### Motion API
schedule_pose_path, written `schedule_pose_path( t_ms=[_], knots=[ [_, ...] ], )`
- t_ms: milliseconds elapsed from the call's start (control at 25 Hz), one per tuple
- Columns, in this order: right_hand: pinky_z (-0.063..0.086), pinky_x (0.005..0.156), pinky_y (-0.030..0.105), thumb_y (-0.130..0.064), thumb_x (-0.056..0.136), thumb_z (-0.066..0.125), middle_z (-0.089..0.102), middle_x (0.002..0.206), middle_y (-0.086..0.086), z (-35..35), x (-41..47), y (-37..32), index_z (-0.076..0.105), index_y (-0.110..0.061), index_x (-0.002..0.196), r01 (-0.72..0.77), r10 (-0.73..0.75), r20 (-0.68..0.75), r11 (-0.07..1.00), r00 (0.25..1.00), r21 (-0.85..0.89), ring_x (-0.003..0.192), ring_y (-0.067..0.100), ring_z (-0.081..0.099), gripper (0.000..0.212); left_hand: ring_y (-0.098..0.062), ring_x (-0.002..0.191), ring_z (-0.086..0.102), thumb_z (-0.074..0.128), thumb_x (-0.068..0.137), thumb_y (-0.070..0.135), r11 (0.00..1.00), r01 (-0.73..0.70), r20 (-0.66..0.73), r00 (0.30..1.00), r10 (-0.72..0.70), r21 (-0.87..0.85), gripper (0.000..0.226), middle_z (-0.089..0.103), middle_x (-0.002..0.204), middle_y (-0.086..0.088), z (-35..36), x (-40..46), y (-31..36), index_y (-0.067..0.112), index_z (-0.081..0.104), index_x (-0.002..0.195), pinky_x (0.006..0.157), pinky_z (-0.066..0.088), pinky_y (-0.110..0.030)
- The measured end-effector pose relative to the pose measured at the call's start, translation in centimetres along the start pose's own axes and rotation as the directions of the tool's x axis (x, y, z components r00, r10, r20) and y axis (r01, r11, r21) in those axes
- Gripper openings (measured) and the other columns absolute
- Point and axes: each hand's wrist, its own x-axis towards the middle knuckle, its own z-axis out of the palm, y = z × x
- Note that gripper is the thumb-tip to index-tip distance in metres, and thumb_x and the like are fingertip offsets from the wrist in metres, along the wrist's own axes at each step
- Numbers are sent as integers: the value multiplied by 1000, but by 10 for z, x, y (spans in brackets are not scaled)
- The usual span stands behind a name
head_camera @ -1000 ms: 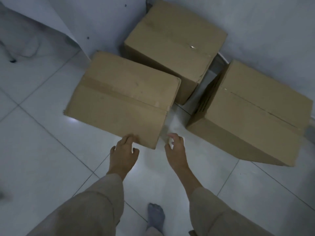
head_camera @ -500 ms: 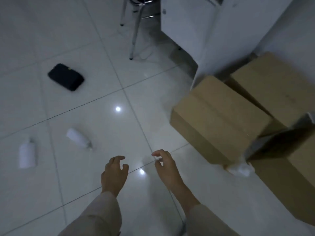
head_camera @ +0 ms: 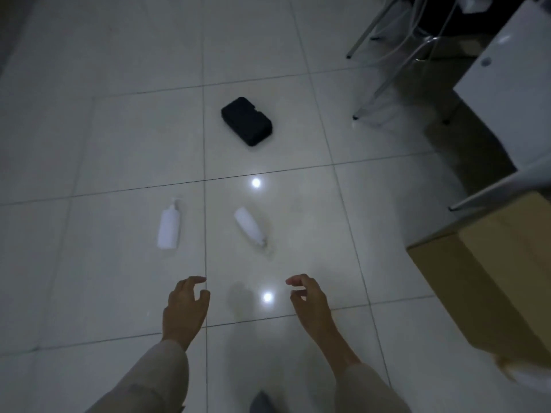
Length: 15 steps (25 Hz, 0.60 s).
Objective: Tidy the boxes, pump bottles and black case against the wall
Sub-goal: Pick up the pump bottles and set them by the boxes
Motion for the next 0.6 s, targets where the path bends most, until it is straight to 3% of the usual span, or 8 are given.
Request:
schedule_pose_path(
  t_ms=[120, 200, 360, 440, 600],
  knots=[
    [40, 60, 2, 5, 83, 50, 58, 81, -3, 33, 34, -21, 56, -20, 87, -37, 38, -47, 999, 998, 14, 68, -13, 56, 26, -34, 120, 47, 49, 89, 11, 997, 27, -21, 999, -29, -70, 29, 53, 128, -17, -34, 43, -22, 13, 57, 117, 101, 36, -42],
    [40, 55, 8, 2, 85, 50, 56, 72, -6, 47, 59, -31, 55, -18, 87, -95, 97, -38, 995, 995, 33, 57, -1, 57, 21, -34, 120, 47, 49, 90, 11, 993, 39, -22, 999, -41, -109, 29, 53, 127, -16, -44, 69, -30, 13, 57, 117, 101, 36, -43],
    [37, 53, 21, 0, 86, 50, 54, 74, 2, 72, 126, -36, 53, -23, 84, -222, 222, -2, 974, 975, 37, 67, 20, 51, 24, -34, 119, 47, 48, 90, 11, 986, 83, 4, 997, -83, -146, 29, 54, 125, -17, -45, 131, -39, 13, 56, 118, 100, 37, -42],
    [37, 55, 22, -2, 86, 51, 54, 83, 8, 89, 164, -37, 53, -14, 96, -307, 306, 33, 951, 951, 23, 72, 22, 51, 15, -35, 119, 47, 49, 90, 10, 983, 91, -5, 996, -93, -157, 29, 54, 125, -18, -40, 169, -42, 11, 55, 119, 100, 38, -42],
    [44, 57, 26, -13, 90, 50, 55, 90, 11, 136, 237, -37, 42, -13, 117, -525, 521, 64, 848, 851, 76, 78, 24, 53, 29, -37, 116, 49, 51, 89, 10, 991, 85, -7, 996, -86, -107, 31, 54, 123, -19, -20, 256, -63, 10, 54, 119, 96, 42, -44]
  ],
)
